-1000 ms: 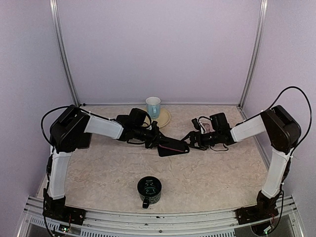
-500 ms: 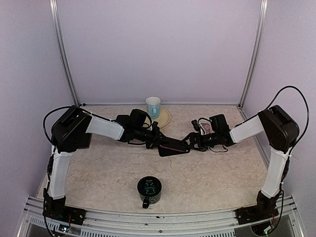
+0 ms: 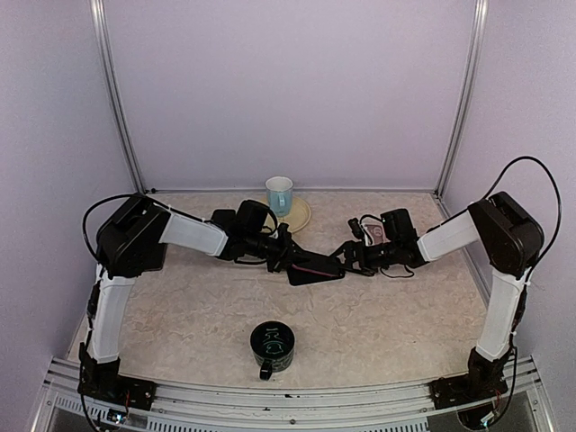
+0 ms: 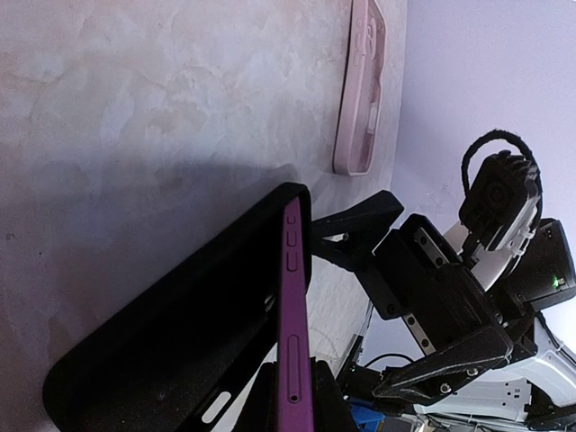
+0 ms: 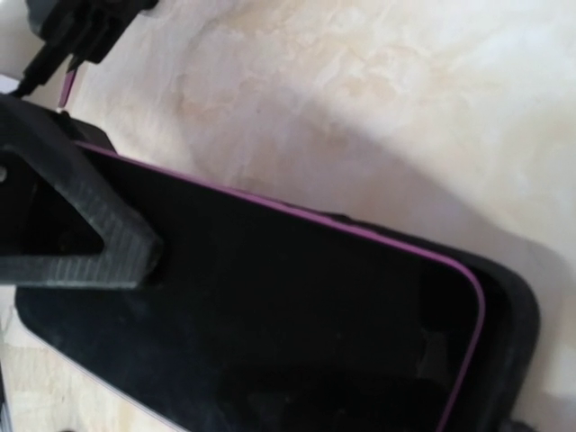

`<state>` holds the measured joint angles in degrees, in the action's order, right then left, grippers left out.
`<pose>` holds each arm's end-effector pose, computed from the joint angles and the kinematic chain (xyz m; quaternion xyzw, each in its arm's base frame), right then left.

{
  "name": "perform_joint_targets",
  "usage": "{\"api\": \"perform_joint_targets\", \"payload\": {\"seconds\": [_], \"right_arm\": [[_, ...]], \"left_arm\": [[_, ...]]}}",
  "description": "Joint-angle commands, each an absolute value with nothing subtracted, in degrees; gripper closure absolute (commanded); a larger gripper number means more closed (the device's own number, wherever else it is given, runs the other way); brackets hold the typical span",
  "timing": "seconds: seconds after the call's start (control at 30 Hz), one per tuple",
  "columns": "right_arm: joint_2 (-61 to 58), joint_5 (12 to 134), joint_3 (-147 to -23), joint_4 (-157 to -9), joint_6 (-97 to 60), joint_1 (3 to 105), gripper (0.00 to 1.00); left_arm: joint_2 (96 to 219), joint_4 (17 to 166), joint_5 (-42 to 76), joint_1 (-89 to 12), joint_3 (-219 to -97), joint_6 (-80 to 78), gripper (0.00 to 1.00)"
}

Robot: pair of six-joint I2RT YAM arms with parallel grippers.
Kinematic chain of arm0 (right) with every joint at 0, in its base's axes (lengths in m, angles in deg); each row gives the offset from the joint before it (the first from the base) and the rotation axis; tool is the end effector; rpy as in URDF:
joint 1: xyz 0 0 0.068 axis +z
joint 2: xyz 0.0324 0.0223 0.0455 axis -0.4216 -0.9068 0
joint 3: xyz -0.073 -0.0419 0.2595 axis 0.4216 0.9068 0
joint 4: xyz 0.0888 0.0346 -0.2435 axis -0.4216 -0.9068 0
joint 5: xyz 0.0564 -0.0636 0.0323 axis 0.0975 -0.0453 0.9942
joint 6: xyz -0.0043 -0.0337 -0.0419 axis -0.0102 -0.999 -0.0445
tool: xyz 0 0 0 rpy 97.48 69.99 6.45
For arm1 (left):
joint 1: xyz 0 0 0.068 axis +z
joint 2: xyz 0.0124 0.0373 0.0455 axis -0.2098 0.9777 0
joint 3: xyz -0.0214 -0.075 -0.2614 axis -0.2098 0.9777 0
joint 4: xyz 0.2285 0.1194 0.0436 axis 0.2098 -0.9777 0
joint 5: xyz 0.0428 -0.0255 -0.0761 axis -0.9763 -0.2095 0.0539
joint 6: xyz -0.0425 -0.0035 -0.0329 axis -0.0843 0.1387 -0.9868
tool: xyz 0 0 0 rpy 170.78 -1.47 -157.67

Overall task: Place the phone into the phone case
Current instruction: Install the phone on the phone case.

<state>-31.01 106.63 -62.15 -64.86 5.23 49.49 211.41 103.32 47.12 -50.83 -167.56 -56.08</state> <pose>0.3284 0.1758 0.1219 -0.1030 0.8550 0.4657 0.2038 0.3621 -0.3186 0.1204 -0.0488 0.8455 -0.5301 0.0416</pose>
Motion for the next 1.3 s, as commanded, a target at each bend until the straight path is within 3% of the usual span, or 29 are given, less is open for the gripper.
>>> {"api": "perform_joint_targets", "payload": {"seconds": [0.0,1.0,1.27], "right_arm": [[-32.59,109.12,-62.18,-63.54,6.14,52.06,0.0],[-34.03,112.34,-64.72,-63.26,5.55,54.66,0.0],[-34.22,112.56,-64.88,-63.76,5.56,55.35,0.0]], "left_arm": [[212.92,106.54,47.32,-51.84,-168.79,-56.76,1.0],[219.15,108.54,50.58,-52.14,-169.75,-57.06,1.0],[219.93,117.43,51.51,-52.0,-166.33,-61.51,1.0]]}}
